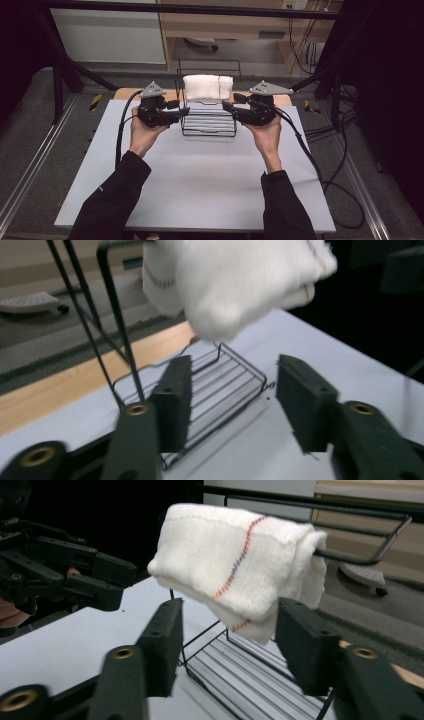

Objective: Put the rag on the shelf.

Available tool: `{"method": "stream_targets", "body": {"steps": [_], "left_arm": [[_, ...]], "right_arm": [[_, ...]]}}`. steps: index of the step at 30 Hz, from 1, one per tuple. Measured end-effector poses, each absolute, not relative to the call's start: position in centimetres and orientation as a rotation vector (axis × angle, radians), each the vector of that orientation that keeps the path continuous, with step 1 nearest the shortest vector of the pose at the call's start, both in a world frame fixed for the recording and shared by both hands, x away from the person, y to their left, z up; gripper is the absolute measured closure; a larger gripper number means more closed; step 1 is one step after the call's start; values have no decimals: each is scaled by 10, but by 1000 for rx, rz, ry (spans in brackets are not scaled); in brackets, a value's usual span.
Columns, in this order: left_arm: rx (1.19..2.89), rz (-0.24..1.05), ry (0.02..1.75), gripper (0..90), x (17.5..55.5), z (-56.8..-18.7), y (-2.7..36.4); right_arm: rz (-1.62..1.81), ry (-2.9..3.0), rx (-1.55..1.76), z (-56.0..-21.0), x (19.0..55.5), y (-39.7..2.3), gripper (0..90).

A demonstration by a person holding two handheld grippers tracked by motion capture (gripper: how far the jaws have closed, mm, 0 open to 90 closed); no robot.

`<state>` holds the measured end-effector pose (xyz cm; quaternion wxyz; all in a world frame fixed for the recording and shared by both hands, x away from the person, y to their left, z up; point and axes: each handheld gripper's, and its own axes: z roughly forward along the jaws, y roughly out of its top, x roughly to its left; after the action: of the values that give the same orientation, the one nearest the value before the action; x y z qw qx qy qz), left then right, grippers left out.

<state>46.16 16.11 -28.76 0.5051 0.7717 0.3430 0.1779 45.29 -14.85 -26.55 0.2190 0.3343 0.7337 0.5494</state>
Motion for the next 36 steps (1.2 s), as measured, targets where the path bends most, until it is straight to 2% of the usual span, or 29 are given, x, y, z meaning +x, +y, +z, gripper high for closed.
{"method": "stream_targets", "body": {"steps": [6, 8, 13, 22, 36], "left_arm": [[1902, 439, 866, 242, 450, -314, 177], [1908, 442, 883, 178, 447, -322, 183], [1927, 445, 898, 94, 439, -338, 197], [1936, 419, 915, 64, 419, -368, 227], [1984, 424, 924, 70, 387, -408, 261]], "right_arm": [[1521, 2055, 963, -273, 445, -159, 219], [1513, 2061, 961, -277, 443, -163, 187], [1510, 2090, 986, -290, 440, -172, 88], [1512, 2127, 1034, -324, 431, -187, 11], [1477, 2195, 1071, -379, 409, -216, 5]]}}
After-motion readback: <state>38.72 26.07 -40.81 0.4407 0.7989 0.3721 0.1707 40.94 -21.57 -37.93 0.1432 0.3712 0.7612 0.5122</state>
